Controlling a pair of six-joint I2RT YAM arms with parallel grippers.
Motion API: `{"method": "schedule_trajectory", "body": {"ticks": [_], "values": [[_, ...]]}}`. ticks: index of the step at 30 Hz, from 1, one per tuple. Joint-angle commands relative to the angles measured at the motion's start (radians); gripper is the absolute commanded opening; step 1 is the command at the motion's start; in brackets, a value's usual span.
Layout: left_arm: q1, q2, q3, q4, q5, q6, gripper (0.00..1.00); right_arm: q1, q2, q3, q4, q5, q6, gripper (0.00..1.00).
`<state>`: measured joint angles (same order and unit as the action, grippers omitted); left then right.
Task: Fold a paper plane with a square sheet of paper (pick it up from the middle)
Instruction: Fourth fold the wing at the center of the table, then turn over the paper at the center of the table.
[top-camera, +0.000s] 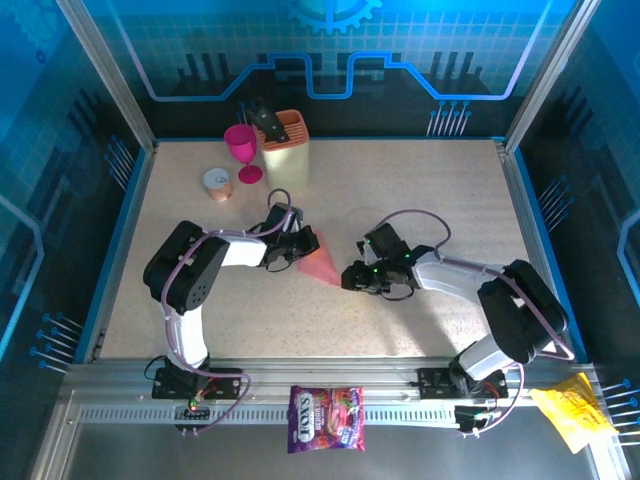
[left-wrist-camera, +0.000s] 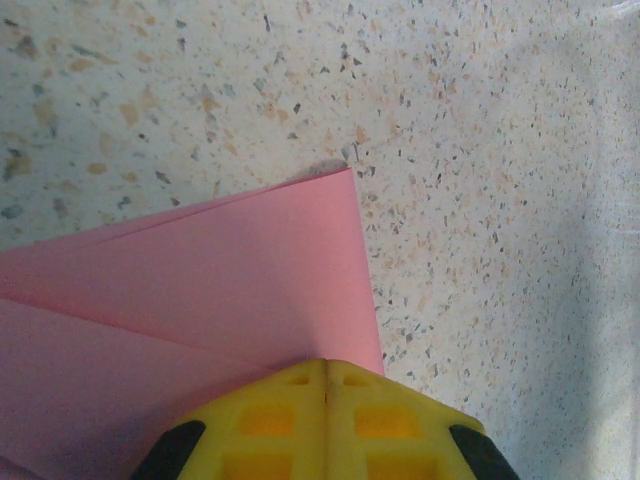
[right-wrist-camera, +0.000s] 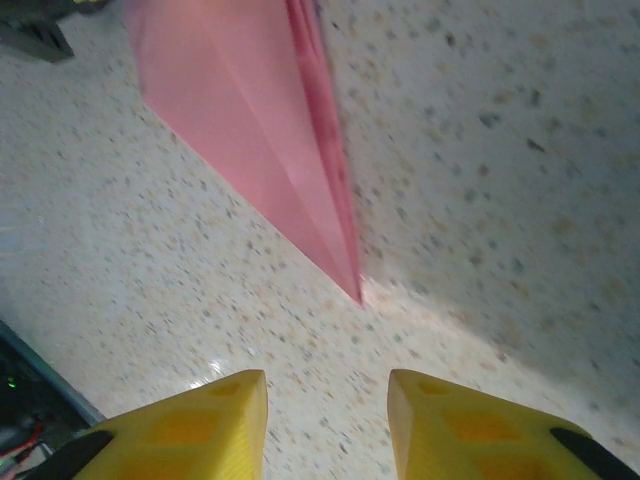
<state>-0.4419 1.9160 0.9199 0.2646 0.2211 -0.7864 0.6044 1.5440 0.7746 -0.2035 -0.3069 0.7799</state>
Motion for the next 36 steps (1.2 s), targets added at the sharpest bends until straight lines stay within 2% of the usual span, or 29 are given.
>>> {"method": "schedule_trajectory", "body": {"ticks": [1,8,12,20,26,36], "values": [[0.012,0.046,-0.037,-0.089,-0.004,0.01,0.0,-0.005,0.051,0.026,0.021,-0.033,0.047,0.38],[0.028,0.051,-0.054,-0.072,0.012,0.013,0.0,-0.001,0.087,0.01,0.043,-0.004,0.077,0.45],[0.034,0.052,-0.062,-0.061,0.017,0.012,0.0,0.003,0.116,0.003,0.101,-0.036,0.099,0.39],[0.036,0.054,-0.065,-0.056,0.02,0.012,0.0,0.007,0.155,0.016,0.17,-0.073,0.131,0.38],[0.039,0.055,-0.067,-0.052,0.021,0.012,0.0,0.006,0.157,0.023,0.188,-0.069,0.141,0.29],[0.038,0.055,-0.067,-0.051,0.027,0.01,0.0,-0.008,0.213,0.032,0.271,-0.091,0.181,0.3]]}}
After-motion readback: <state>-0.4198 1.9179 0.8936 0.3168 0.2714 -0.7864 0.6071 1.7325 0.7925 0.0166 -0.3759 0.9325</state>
